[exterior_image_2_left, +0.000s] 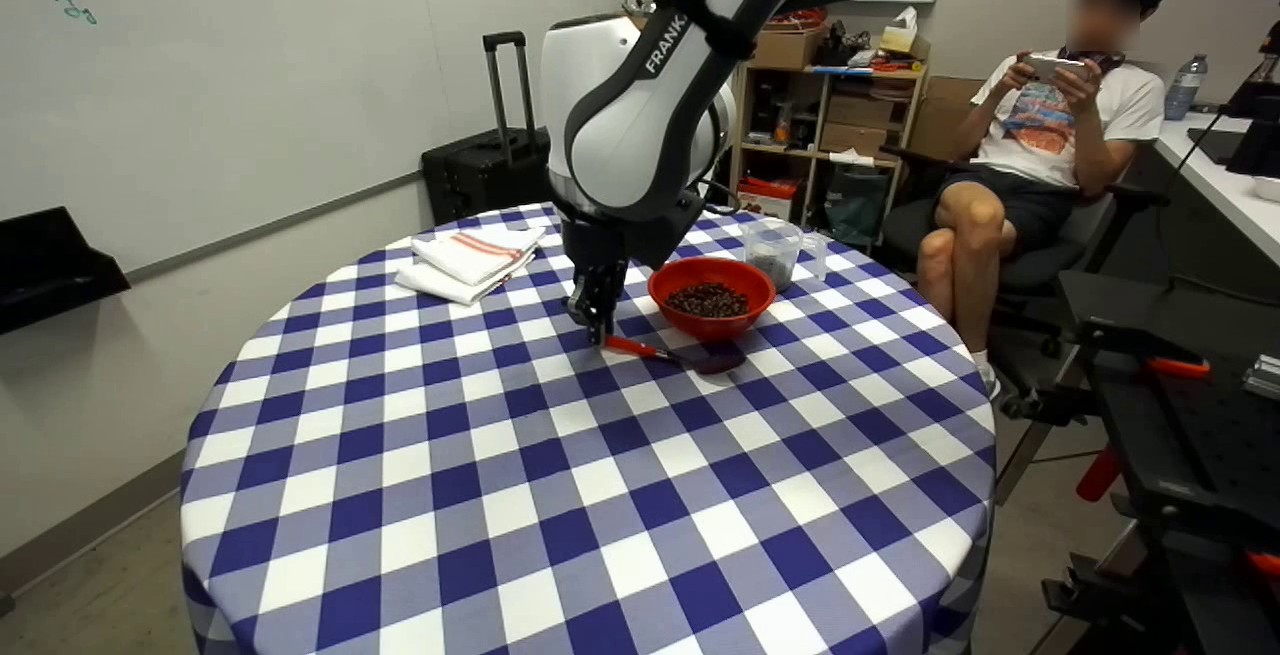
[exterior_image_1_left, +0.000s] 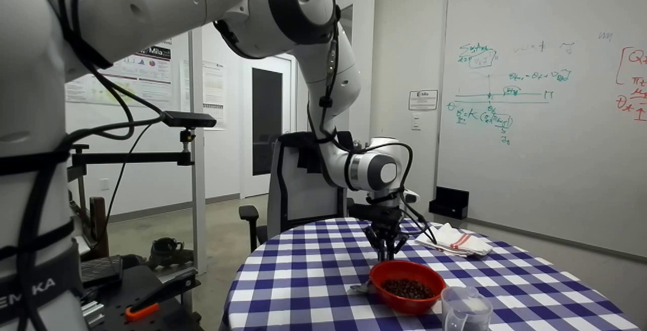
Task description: Pick up the spoon from the table and scoop some of the contents in the bowl and put the scooped contents in the jar
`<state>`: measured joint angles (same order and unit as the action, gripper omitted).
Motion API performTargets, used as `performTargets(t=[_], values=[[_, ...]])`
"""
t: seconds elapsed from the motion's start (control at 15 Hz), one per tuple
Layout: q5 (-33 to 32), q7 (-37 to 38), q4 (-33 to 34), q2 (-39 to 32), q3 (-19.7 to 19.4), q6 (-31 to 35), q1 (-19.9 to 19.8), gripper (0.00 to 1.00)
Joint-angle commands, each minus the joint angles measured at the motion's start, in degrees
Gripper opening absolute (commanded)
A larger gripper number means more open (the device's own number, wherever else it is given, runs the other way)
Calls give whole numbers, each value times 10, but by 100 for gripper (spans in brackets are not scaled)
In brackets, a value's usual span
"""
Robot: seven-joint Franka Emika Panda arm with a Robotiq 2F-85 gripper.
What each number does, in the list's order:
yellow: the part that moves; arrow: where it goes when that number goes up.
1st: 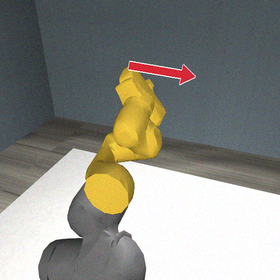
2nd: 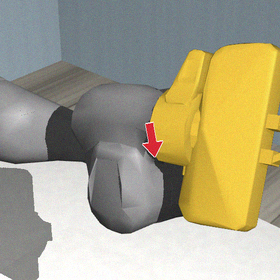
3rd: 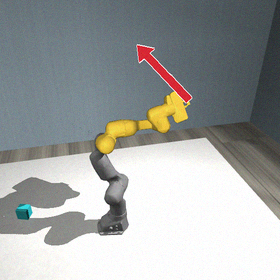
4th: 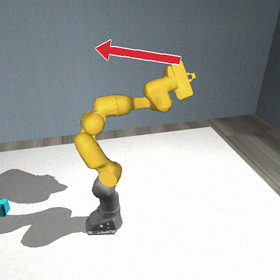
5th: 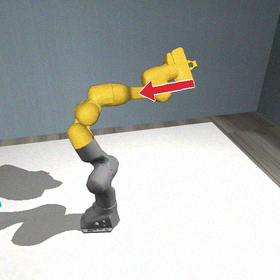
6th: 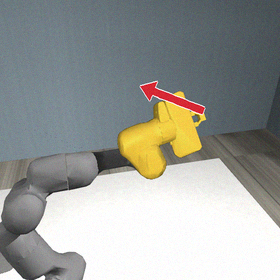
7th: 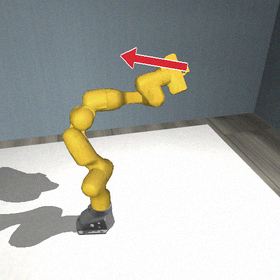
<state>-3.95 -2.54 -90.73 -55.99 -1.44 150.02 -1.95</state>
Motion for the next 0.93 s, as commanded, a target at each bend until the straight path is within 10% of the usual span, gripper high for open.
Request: performTargets(t=[0.0, 0.87], values=[[3, -21, -6, 18, 8, -8, -10, 5], [115, -101, -33, 105, 117, -41, -98, 5]])
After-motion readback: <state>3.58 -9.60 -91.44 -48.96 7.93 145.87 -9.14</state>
